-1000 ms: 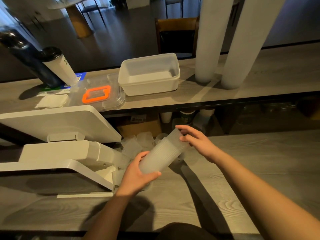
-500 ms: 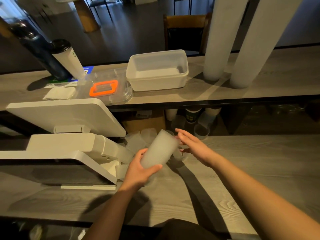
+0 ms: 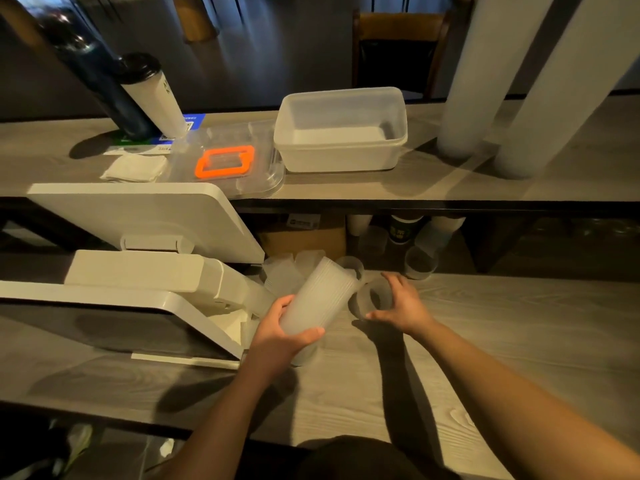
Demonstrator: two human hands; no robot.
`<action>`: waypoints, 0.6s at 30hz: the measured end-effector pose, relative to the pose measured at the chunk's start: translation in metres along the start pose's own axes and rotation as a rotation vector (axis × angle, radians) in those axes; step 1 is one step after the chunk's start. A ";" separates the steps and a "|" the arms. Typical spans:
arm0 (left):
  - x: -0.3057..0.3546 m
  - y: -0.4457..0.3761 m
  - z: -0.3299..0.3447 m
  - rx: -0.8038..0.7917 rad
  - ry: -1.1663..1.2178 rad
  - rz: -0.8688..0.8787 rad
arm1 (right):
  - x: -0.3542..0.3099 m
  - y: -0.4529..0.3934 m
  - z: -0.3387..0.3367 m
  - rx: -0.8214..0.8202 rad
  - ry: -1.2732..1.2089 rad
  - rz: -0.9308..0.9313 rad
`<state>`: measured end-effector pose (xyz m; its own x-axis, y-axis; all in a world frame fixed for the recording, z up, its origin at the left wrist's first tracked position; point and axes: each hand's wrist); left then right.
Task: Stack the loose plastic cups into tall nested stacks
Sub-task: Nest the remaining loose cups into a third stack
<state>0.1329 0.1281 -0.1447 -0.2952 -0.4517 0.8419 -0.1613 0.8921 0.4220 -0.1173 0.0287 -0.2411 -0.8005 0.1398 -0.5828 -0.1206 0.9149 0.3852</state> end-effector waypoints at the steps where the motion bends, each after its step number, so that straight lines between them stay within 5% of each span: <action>1: 0.000 -0.001 -0.001 -0.007 -0.004 -0.001 | 0.000 -0.002 0.002 0.014 0.021 -0.004; 7: 0.003 -0.006 -0.002 -0.012 -0.013 0.005 | 0.000 -0.001 0.004 0.076 -0.061 0.027; 18: 0.012 -0.004 0.010 -0.037 -0.043 0.100 | -0.003 0.032 -0.045 0.139 -0.719 0.011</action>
<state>0.1207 0.1190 -0.1394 -0.3486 -0.3598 0.8654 -0.0944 0.9322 0.3495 -0.1450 0.0408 -0.1951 -0.2125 0.3196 -0.9234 -0.0004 0.9450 0.3272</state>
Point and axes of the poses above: each hand's wrist, its own y-axis away from the middle knuckle, its own z-axis out of the palm, x = y × z, and after that the axes turned 7 degrees about y, right-handed
